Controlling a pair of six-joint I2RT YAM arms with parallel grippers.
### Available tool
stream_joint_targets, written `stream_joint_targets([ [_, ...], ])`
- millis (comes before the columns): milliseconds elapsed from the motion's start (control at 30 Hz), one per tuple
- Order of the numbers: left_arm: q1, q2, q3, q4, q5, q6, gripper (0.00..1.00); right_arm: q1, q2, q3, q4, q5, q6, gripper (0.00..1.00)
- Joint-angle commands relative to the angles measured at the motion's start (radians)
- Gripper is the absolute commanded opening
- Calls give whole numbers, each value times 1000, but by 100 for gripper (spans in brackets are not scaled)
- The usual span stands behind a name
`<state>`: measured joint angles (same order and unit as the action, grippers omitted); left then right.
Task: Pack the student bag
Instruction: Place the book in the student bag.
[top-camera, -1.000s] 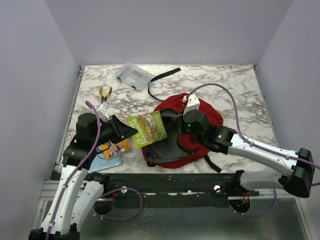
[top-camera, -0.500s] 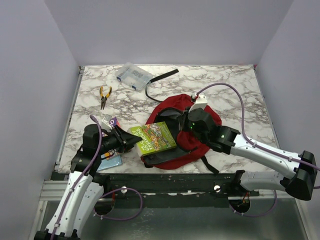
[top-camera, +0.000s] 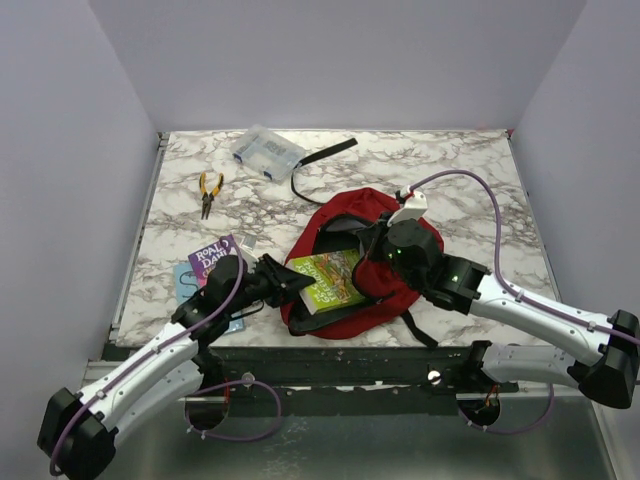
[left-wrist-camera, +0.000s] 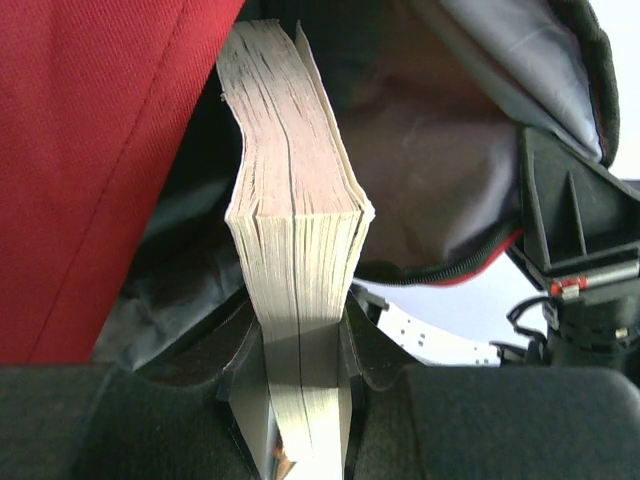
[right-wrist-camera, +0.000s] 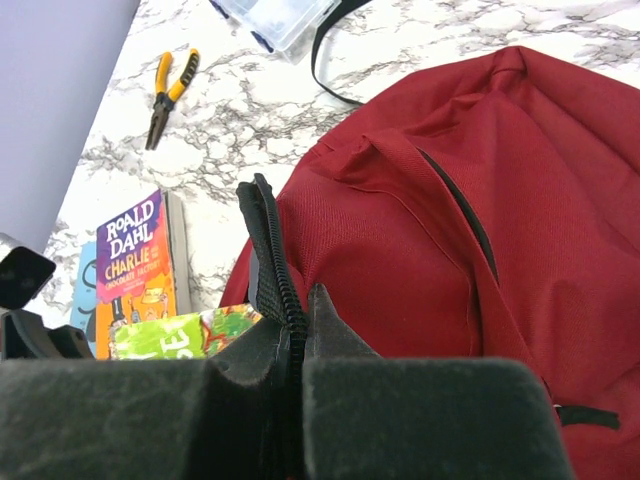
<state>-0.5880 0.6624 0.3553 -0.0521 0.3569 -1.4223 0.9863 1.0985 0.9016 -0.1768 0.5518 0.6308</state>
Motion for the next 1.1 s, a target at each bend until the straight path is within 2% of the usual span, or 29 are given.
stream_joint_targets([
  [0,-109,38,24,216,-376,-106,0,-1,-42,23,127,-14,61,1],
  [167,-153,202,89,299,-483,-132,0,-1,-51,0,163,-68,115,1],
  [333,-215,383,108,520,-554,-174,0,-1,-52,17,150,-136,166,1],
  [400,-219,444,108,611,-597,-167,0,-1,-68,25,108,-117,197,1],
  [500,-222,559,134,753,-556,-146,0,-1,-116,-24,167,-108,199,1],
  [600,-227,675,188,826,-466,-134,0,-1,-123,-15,147,-99,196,1],
  [667,-242,735,190,931,-472,-131,0,-1,-124,-19,140,-95,199,1],
  [800,-289,790,184,1097,-534,-70,0,-1,-129,-19,120,-112,202,1],
  [867,-312,777,181,1191,-571,55,0,-1,-135,-11,101,-107,199,1],
  [967,-352,723,199,1194,-638,210,0,-1,-150,-17,111,-87,186,1],
  [1067,-354,735,217,1201,-621,234,0,-1,-153,-5,106,-77,175,1],
])
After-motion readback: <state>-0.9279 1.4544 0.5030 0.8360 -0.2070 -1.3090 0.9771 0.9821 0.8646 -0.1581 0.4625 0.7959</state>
